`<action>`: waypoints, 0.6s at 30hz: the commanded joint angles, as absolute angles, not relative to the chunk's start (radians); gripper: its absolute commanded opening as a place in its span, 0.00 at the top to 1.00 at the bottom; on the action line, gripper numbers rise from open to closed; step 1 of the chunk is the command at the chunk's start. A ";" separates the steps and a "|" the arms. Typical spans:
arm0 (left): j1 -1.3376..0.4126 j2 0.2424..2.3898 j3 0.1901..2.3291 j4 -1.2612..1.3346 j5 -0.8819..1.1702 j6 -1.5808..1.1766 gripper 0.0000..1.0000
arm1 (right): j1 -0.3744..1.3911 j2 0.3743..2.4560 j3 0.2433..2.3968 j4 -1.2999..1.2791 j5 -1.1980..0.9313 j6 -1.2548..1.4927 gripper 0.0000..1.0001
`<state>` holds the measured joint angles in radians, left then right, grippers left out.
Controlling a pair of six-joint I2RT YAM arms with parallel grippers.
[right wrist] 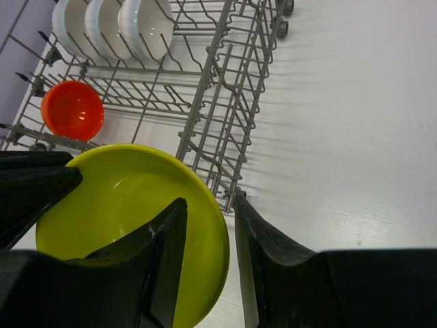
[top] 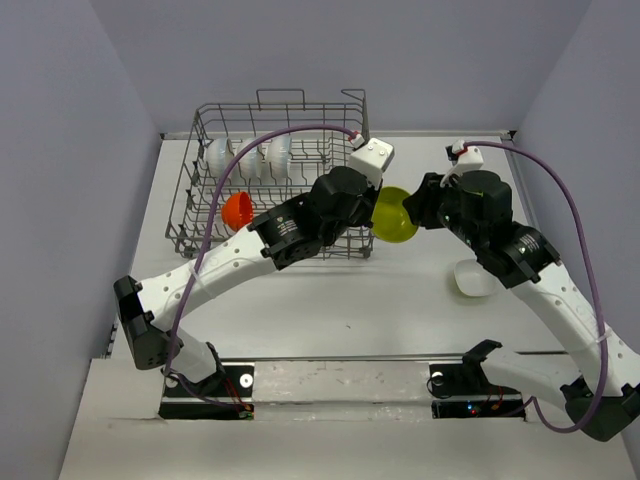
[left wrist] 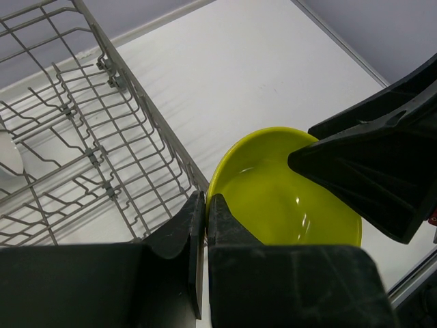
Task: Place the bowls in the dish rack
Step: Pass from the left arm to the right
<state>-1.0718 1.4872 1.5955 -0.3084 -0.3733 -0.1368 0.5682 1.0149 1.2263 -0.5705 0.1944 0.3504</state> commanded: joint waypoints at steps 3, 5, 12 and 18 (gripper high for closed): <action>-1.071 1.433 1.626 -0.268 -0.379 -0.127 1.00 | 0.560 0.989 1.229 -0.532 0.155 0.339 0.69; -1.069 1.434 1.629 -0.270 -0.383 -0.127 1.00 | 0.560 0.989 1.229 -0.532 0.134 0.339 0.74; -1.071 1.451 1.657 -0.276 -0.393 -0.117 1.00 | 0.560 0.997 1.218 -0.534 0.129 0.339 0.75; -1.071 1.462 1.684 -0.278 -0.391 -0.109 1.00 | 0.560 1.003 1.215 -0.532 0.121 0.341 0.75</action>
<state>-1.0718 1.4876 1.6142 -0.3302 -0.3775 -0.1204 0.5636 1.0080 1.2251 -0.5686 0.1448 0.3504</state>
